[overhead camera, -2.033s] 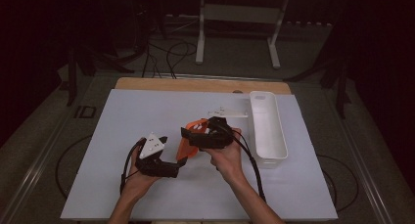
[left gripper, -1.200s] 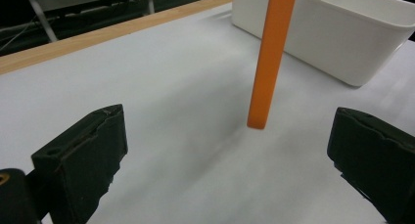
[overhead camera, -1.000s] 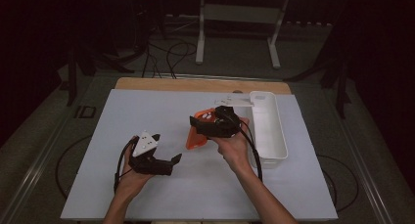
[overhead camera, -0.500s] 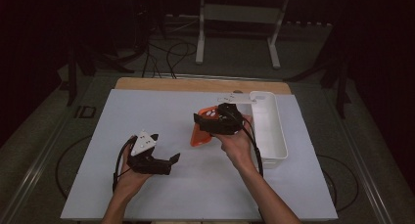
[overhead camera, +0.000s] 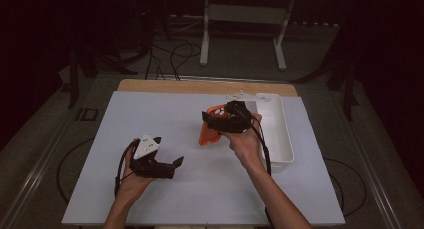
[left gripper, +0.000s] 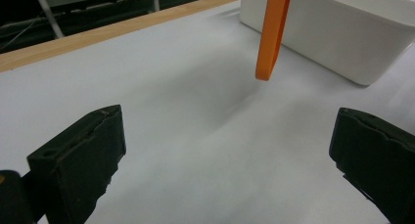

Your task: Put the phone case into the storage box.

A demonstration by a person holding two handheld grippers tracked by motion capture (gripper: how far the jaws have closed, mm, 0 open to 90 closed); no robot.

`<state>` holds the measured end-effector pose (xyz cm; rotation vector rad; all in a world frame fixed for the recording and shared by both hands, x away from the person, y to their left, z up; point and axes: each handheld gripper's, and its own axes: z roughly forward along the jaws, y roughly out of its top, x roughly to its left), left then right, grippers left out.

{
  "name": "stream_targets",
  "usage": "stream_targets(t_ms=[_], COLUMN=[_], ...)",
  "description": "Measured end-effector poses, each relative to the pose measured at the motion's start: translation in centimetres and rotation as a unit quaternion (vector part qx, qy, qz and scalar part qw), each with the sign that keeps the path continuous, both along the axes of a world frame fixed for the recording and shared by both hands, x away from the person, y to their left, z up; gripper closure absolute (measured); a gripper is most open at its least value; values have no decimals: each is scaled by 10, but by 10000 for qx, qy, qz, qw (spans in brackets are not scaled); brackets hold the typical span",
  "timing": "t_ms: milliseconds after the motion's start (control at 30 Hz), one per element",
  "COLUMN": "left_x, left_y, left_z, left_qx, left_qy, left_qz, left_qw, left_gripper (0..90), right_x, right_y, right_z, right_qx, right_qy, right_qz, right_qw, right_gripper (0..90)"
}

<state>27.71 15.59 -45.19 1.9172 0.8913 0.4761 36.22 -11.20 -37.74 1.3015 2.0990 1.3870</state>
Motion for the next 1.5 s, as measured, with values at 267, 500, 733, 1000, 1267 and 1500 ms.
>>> stream_targets(t_ms=[267, 500, 733, 1000, 1267, 1500], left_x=[0, 1, 1, 1, 1, 1], left_y=[0, 0, 0, 1, 4, 6], left_z=[-1, -1, -1, -1, -1, 0], left_qx=[20, 33, 33, 27, 18, -22], left_qy=[15, 29, 34, 16, 0, -12], left_qz=[7, 9, 18, 26, 69, 114], left_qw=[10000, 10000, 10000, 10000, 10000, 9999], left_gripper=[9, 9, 9, 9, 8, 8], right_x=[4, 7, 12, 18, 26, 30], right_y=[-7, -12, -15, -20, -24, -28], right_z=[1, 5, 9, 14, 16, 18], right_qx=[-30, -70, -145, -207, -252, -279], right_qy=[-32, -80, -95, -122, -150, -158], right_qz=[-83, -151, -197, -262, -320, -379], right_qw=[10000, 9998, 9997, 9994, 9991, 9988], right_gripper=[160, 160, 160, 160, 160, 160])
